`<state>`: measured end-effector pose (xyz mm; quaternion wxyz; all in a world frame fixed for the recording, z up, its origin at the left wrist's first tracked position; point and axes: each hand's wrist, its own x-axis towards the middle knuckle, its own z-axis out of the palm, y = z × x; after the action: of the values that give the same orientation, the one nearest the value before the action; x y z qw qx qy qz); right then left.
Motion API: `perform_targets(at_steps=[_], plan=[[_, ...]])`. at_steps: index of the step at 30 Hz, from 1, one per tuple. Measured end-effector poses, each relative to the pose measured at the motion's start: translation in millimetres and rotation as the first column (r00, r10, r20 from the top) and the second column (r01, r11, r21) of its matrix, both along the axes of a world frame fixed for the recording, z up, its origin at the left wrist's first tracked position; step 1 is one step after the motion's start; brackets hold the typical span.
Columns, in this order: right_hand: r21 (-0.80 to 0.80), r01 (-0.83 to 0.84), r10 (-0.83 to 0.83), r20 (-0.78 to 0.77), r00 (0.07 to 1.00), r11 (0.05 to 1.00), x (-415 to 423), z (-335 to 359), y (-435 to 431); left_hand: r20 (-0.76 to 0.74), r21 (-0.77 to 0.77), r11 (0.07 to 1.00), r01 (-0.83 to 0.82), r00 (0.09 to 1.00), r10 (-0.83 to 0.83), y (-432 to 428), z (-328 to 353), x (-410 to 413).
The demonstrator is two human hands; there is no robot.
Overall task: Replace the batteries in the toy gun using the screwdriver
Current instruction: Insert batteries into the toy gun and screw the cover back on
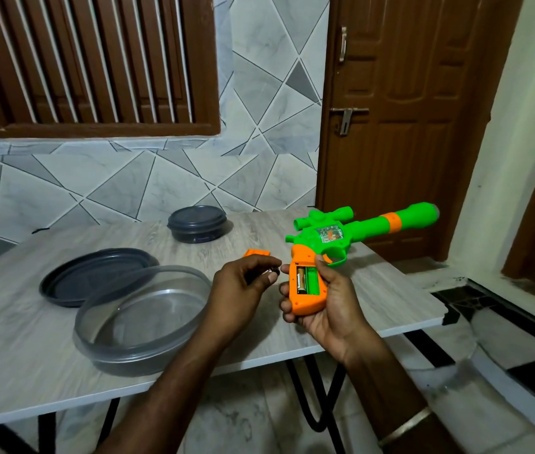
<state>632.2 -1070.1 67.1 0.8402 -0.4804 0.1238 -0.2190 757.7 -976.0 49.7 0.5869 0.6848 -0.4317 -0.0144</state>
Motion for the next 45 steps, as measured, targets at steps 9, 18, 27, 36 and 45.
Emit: perform_targets(at_steps=[9,18,27,36,45], plan=[[0.008,-0.011,0.011,0.013,1.0,1.0,0.5,0.7,2.2,0.039,-0.046,0.997,-0.058,0.997,0.06,2.5,1.9,-7.6],[0.057,0.026,-0.028,0.029,0.999,0.998,3.7,-0.9,2.6,-0.253,-0.343,0.939,-0.024,0.965,-0.067,3.1,8.0,-16.7],[0.052,0.095,-0.097,0.038,0.995,0.994,3.1,-1.6,-4.0,-0.295,-0.204,0.965,0.163,0.93,-0.219,7.1,5.8,-12.1],[0.026,0.071,-0.071,0.01,0.997,0.997,2.4,-0.4,-6.6,-0.23,0.109,0.971,0.213,0.956,-0.184,10.5,14.0,-10.6],[0.016,-0.012,0.014,-0.107,0.994,1.0,1.5,-9.7,-12.2,-0.128,-0.286,0.955,0.078,0.985,-0.119,-6.0,32.7,-28.5]])
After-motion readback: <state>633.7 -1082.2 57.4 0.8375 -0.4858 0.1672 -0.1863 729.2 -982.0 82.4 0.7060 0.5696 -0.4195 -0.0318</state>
